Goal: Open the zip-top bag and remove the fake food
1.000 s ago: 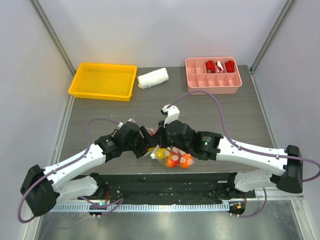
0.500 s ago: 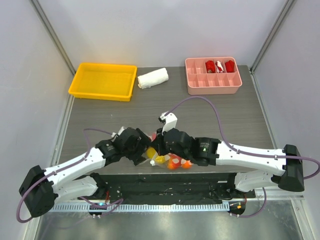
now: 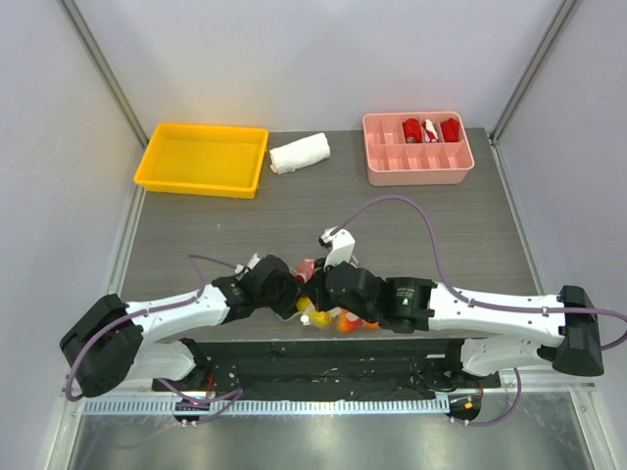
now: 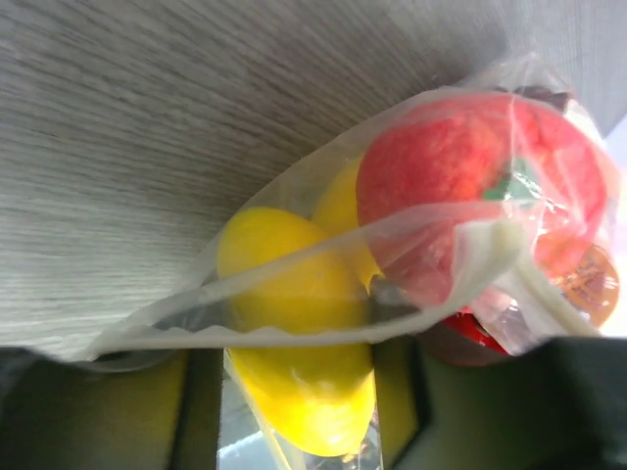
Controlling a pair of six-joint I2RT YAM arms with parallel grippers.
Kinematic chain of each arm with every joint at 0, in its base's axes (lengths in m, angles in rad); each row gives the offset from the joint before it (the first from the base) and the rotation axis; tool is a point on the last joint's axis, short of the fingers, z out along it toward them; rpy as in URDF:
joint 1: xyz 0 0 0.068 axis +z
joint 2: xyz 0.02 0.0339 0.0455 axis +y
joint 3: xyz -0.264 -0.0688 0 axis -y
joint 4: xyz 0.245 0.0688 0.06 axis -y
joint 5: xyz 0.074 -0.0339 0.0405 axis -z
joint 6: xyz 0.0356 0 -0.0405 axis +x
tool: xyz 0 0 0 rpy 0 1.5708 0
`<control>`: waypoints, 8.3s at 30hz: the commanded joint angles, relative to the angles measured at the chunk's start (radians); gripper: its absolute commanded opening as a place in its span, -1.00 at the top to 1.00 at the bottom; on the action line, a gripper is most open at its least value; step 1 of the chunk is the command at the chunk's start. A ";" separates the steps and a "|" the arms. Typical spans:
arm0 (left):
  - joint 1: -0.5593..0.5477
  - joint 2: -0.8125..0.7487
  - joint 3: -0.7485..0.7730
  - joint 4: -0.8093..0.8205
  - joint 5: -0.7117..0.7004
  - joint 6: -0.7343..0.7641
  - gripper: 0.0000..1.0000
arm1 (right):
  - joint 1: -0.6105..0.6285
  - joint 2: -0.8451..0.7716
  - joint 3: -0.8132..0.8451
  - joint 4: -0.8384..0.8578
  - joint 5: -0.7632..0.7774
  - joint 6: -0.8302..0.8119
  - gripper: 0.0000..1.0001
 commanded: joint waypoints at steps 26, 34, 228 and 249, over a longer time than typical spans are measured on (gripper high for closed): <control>-0.013 -0.609 0.342 -0.380 -0.663 0.824 1.00 | 0.012 -0.180 -0.074 -0.081 0.267 -0.033 0.97; 0.470 -0.041 0.756 -0.409 -0.497 1.117 1.00 | 0.012 -0.189 -0.083 -0.029 0.226 -0.094 0.97; 0.906 0.622 1.121 -0.252 -0.040 0.862 -0.90 | -0.001 -0.232 -0.030 -0.113 0.152 -0.148 0.97; 0.056 -0.339 0.036 0.168 0.001 0.568 0.27 | -0.003 -0.211 -0.020 -0.056 0.114 -0.153 0.97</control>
